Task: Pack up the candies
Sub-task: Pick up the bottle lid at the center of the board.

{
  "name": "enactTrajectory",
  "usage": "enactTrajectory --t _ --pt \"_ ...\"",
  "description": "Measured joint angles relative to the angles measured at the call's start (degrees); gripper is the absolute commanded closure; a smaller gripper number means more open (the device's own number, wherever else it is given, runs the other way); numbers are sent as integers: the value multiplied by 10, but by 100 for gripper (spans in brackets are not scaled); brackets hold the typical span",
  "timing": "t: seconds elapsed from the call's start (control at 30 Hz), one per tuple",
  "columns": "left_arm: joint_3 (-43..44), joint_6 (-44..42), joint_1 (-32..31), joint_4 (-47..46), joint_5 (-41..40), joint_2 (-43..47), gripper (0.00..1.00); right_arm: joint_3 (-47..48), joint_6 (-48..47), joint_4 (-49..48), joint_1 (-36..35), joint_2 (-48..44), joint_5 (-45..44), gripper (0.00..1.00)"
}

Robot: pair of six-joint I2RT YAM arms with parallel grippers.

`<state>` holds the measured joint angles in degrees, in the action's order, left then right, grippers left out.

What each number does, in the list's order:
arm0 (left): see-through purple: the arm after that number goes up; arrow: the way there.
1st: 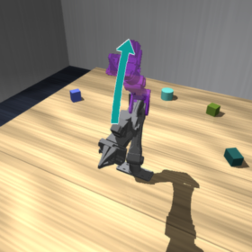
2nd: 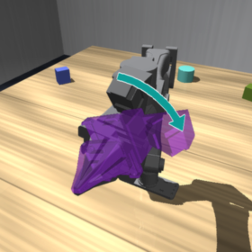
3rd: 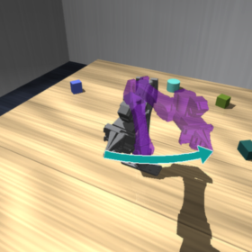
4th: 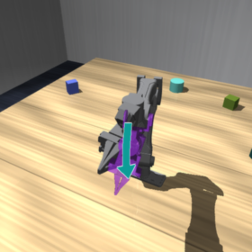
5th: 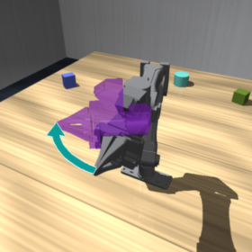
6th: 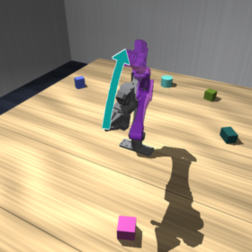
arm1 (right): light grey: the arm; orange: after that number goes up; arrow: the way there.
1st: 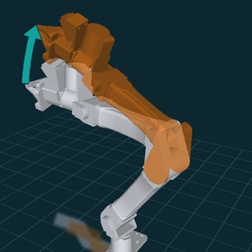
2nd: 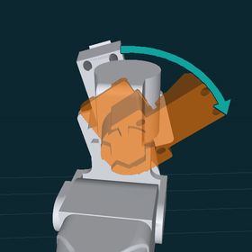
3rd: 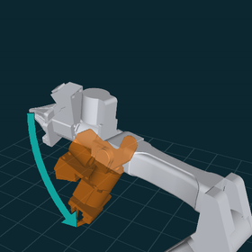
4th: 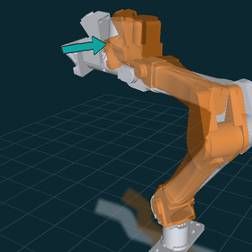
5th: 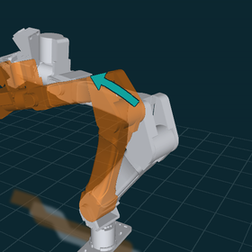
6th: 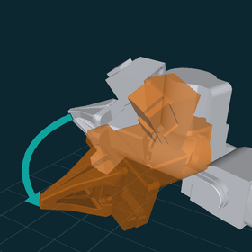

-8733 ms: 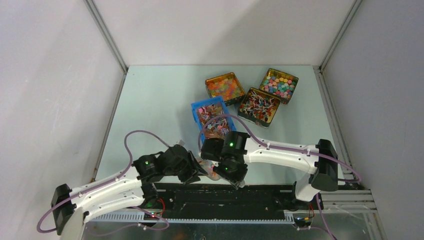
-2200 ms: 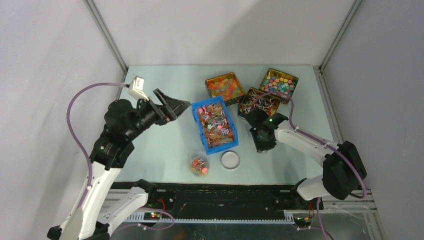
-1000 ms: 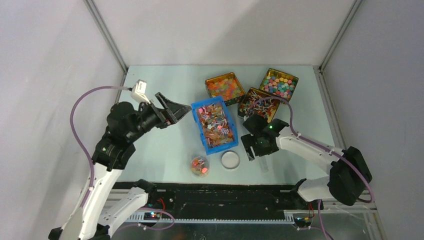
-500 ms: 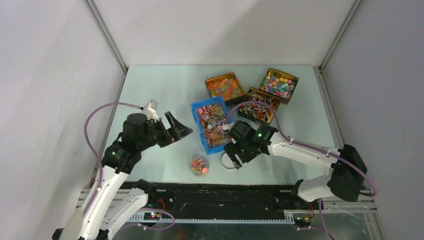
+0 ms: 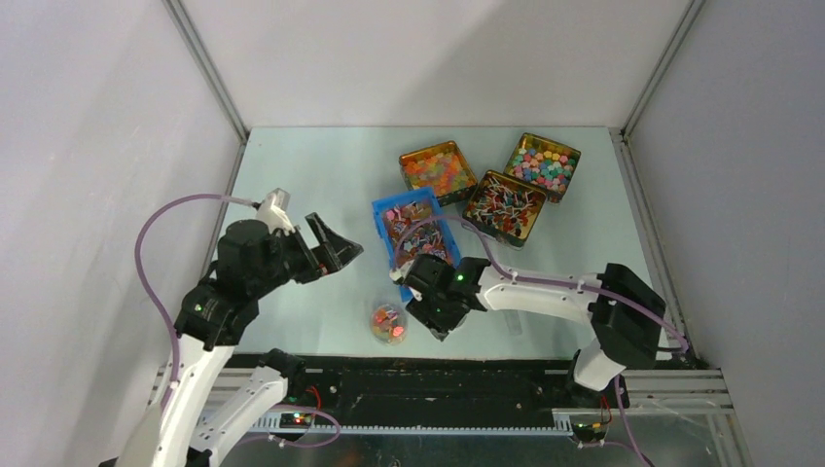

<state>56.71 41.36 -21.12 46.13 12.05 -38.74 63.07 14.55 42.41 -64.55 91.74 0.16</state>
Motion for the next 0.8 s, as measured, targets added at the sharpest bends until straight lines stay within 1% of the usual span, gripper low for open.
enactTrajectory --t 0.17,0.3,0.4,0.53,0.63,0.8 --pt "20 -4 0 -2 0 -1 0 12 -15 -16 -3 36 0 52" --pt "20 -4 0 0 0 -5 0 17 -21 -26 -2 56 -8 57" --pt "20 -4 0 0 1 -5 0 18 -26 -30 -2 69 -15 63" --pt "22 -4 0 2 1 -5 0 19 -31 -40 -2 93 -22 67" --pt "41 -5 0 9 1 -11 0 19 -32 -41 -2 106 -28 71" --pt "85 -9 0 7 0 -16 0 20 -33 -42 0 113 -39 75"
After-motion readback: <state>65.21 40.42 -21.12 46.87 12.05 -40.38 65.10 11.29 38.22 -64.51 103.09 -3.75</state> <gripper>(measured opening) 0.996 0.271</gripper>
